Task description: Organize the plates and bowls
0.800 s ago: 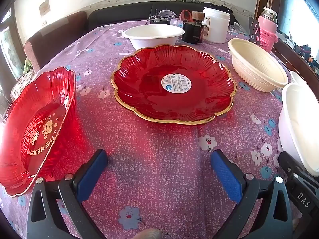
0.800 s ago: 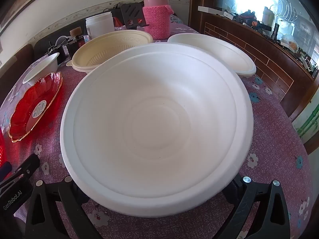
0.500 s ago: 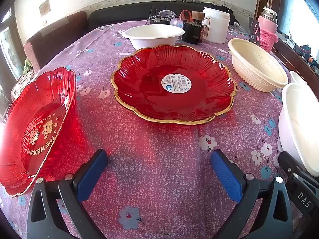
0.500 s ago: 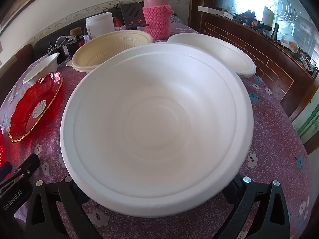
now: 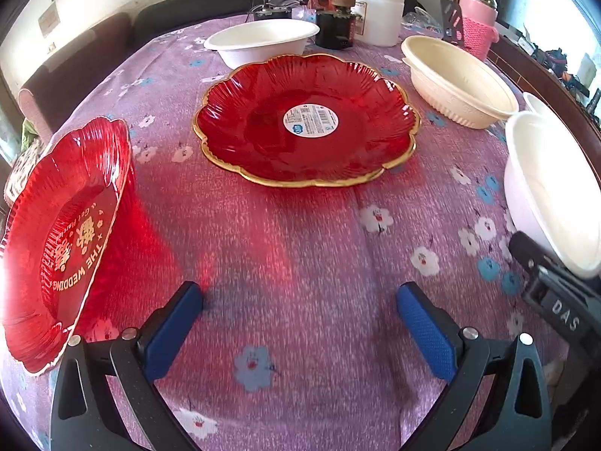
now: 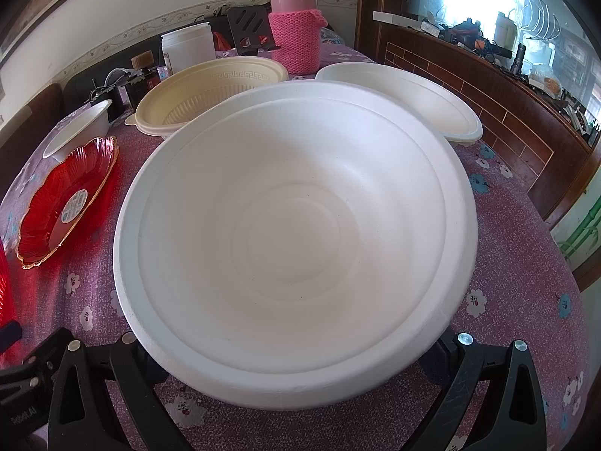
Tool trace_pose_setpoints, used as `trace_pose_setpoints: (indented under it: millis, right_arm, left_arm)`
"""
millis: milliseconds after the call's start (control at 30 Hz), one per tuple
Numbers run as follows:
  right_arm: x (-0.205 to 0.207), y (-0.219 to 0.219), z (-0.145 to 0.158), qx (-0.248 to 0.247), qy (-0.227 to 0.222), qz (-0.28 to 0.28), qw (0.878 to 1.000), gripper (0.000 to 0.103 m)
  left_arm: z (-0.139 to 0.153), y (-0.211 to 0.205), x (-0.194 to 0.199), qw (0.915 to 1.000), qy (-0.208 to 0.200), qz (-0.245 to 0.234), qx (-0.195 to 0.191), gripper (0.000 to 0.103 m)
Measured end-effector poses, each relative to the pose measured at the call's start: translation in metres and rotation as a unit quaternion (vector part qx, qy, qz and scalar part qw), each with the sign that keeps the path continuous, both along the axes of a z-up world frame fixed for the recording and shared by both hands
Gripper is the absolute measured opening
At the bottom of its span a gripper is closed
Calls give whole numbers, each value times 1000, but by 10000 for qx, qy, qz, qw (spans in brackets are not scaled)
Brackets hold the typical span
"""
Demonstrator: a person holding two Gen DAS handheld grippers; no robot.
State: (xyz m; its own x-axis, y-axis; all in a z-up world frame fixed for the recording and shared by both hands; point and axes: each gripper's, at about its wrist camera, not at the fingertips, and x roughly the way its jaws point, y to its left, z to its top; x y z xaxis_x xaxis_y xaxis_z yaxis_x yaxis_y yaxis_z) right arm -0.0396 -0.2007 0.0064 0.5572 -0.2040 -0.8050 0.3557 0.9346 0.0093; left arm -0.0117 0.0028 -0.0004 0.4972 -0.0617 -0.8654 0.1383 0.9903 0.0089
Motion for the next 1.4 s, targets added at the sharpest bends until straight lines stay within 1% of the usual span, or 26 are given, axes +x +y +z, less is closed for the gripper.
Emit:
trace_pose_setpoints:
  millis: [67, 200, 300, 400, 467, 533, 567, 600, 633, 733, 800, 867, 933, 1000, 1067, 1133, 1167, 1200, 1233, 1267, 1333, 1400]
  right_arm:
    - [0, 0, 0, 0, 1, 0, 10000, 102]
    - [0, 0, 0, -1, 2, 0, 10000, 102]
    - [0, 0, 0, 20, 15, -24, 10000, 102]
    - [0, 0, 1, 113, 209, -156, 9996, 102]
    - [-5, 1, 2, 156, 292, -139, 9994, 102]
    - [-9, 4, 2, 158, 338, 23, 9993, 102]
    - [-14, 5, 3, 161, 368, 129, 9991, 102]
    - [-18, 5, 3, 169, 401, 227, 9988, 102]
    - [-22, 6, 3, 180, 428, 304, 9985, 102]
    - [-34, 6, 3, 200, 509, 506, 9972, 102]
    - [-42, 5, 4, 231, 559, 585, 9965, 102]
    - [-51, 3, 5, 368, 546, 618, 9959, 102]
    - [-62, -1, 10, 699, 369, 710, 9943, 102]
    - [-76, -4, 20, 864, 58, 814, 9929, 102]
    - [-94, -4, 38, 701, -451, 900, 9924, 102]
    - [-114, -2, 64, 297, -1157, 916, 9886, 102]
    - [-122, 0, 79, 36, -1517, 848, 9848, 102]
    - [-130, -2, 92, -184, -1858, 762, 9794, 102]
    - [-137, -4, 103, -304, -2174, 691, 9732, 102]
    - [-141, -8, 111, -325, -2380, 644, 9686, 102]
    - [-132, -16, 122, -342, -2317, 568, 9705, 102]
    - [-117, -18, 129, -325, -2212, 550, 9731, 102]
  left_arm:
    - [-1, 0, -7, 9997, -223, 38, -24, 103]
    - [-1, -1, -12, 9995, -273, 126, 15, 103]
    - [0, -1, -14, 9997, -222, 48, -17, 103]
    - [3, 2, -16, 9999, -61, -135, -61, 103]
    - [6, 5, -22, 9995, 34, -216, -244, 103]
    - [12, 14, -29, 9972, 80, -211, -714, 103]
    - [14, 18, -32, 9958, 81, -189, -890, 103]
    - [17, 22, -37, 9943, 31, -165, -1049, 103]
    - [24, 27, -43, 9928, -105, -152, -1179, 103]
    - [41, 33, -56, 9909, -311, -281, -1276, 103]
    - [55, 35, -65, 9903, -510, -376, -1239, 103]
    - [72, 40, -72, 9892, -845, -372, -1140, 103]
    - [93, 48, -82, 9857, -1363, -315, -945, 103]
    - [112, 57, -92, 9788, -1878, -212, -789, 103]
    - [132, 67, -104, 9676, -2432, -51, -673, 103]
    - [153, 79, -115, 9550, -2903, 180, -576, 103]
    - [161, 85, -120, 9503, -3049, 238, -590, 103]
    - [170, 90, -120, 9478, -3122, 252, -590, 103]
    - [176, 94, -116, 9485, -3101, 257, -587, 103]
    - [179, 97, -113, 9500, -3048, 264, -618, 103]
    - [183, 105, -107, 9547, -2873, 273, -718, 103]
    - [182, 111, -102, 9596, -2669, 130, -877, 103]
